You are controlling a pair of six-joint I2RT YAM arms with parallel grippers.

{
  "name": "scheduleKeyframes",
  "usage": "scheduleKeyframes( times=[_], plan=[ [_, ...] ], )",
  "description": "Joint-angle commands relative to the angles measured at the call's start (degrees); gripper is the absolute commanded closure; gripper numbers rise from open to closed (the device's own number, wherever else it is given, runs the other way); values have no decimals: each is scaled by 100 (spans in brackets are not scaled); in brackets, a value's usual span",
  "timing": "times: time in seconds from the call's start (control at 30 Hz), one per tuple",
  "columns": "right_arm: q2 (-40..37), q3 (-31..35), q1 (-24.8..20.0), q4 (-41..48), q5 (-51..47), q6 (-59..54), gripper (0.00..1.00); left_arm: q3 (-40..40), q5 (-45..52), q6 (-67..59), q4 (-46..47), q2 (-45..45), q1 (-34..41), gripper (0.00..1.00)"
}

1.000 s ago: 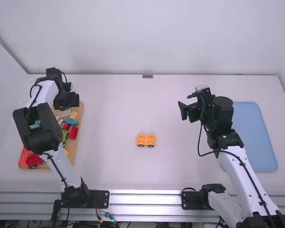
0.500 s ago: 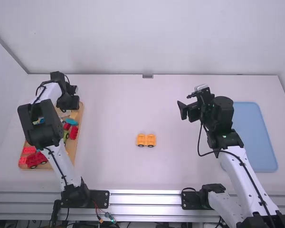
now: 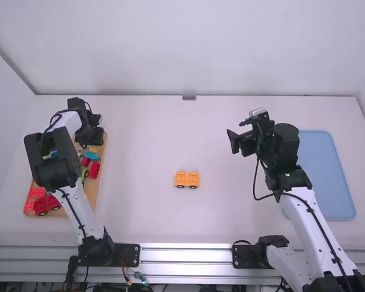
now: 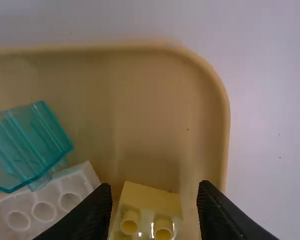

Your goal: Assemble lego blocks to make yellow taxi

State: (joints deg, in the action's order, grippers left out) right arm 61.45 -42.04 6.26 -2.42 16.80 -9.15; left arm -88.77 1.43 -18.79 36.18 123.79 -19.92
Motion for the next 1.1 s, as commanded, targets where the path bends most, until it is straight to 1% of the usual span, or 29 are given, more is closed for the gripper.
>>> scheduleKeyframes(
  times=[0.0,0.07,0.13,0.3,0.4,0.5,0.57,0.63,0.7,0.73,0.8,0.9,1.07],
  plan=[
    [-4,-225,17,-7,33,35,1,92,48,-151,-26,42,-15,55],
    [-4,-225,17,7,33,33,1,155,39,-273,-20,42,9,58],
    [-4,-225,15,11,33,33,1,201,42,-278,-39,42,-15,57],
    [-4,-225,17,9,33,35,1,299,-474,-39,-9,42,-11,57],
    [-4,-225,17,7,35,35,1,291,-553,-39,92,42,13,57],
    [-4,-225,17,7,35,35,1,293,-551,-57,105,42,-24,61],
    [-4,-225,15,9,31,35,2,293,-511,-57,153,42,-24,71],
    [-4,-225,17,9,33,33,1,291,-540,-35,175,42,-22,83],
    [-4,-225,15,9,33,35,1,291,-540,-11,160,42,-22,85],
    [-4,-225,17,2,31,33,1,273,-538,-9,131,39,-2,91],
    [-4,-225,17,-17,33,33,1,157,-544,125,181,39,33,98],
    [-4,-225,15,-28,33,33,1,-227,-481,671,525,11,42,98],
    [-4,-225,11,11,28,33,1,-1003,175,695,1279,-11,42,98]
  ],
)
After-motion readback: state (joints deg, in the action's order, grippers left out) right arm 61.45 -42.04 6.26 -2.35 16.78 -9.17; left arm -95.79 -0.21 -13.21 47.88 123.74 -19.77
